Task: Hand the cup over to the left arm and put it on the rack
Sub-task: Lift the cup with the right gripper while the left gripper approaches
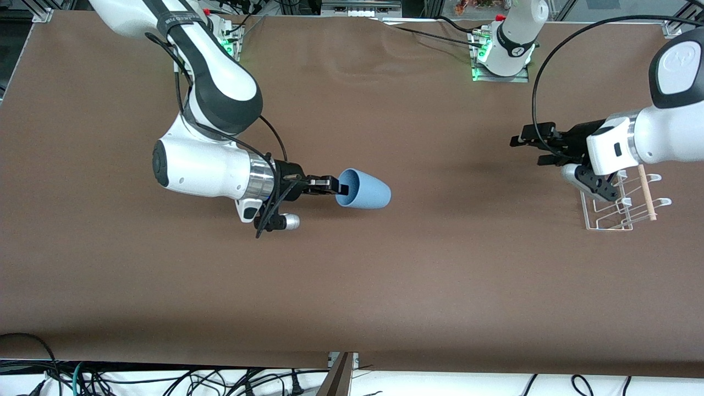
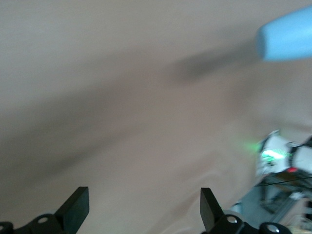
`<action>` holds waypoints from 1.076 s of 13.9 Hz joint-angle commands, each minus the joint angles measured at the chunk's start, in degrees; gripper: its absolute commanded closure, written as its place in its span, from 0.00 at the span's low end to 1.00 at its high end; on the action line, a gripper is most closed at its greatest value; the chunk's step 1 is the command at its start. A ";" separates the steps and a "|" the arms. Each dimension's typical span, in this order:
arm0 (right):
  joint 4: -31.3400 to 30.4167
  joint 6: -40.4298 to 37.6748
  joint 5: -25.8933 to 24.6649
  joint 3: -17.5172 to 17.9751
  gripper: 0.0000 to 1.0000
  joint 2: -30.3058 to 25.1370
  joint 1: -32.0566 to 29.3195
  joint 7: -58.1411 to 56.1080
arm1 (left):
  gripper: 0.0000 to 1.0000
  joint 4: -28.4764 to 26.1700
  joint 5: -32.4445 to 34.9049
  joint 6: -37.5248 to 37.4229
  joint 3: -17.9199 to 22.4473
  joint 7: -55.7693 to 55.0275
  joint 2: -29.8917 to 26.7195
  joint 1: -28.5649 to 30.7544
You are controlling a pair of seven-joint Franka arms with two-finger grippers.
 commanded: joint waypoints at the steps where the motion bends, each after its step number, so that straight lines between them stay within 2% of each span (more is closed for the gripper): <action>1: 1.68 1.34 3.63 0.23 1.00 0.89 1.41 0.99 | 0.00 2.36 -8.51 2.11 -0.16 3.42 4.86 0.80; 5: 1.68 1.25 8.91 0.23 1.00 0.89 1.77 0.73 | 0.00 3.94 -19.42 2.30 -0.33 24.03 9.87 0.63; 11: 1.95 1.25 9.01 0.23 1.00 0.98 2.29 0.82 | 0.00 4.81 -24.53 2.47 -0.42 48.58 12.07 -0.16; 15: 2.56 1.34 9.01 0.23 1.00 1.07 2.91 0.99 | 0.00 13.41 -26.28 2.56 -0.60 57.12 18.04 -1.92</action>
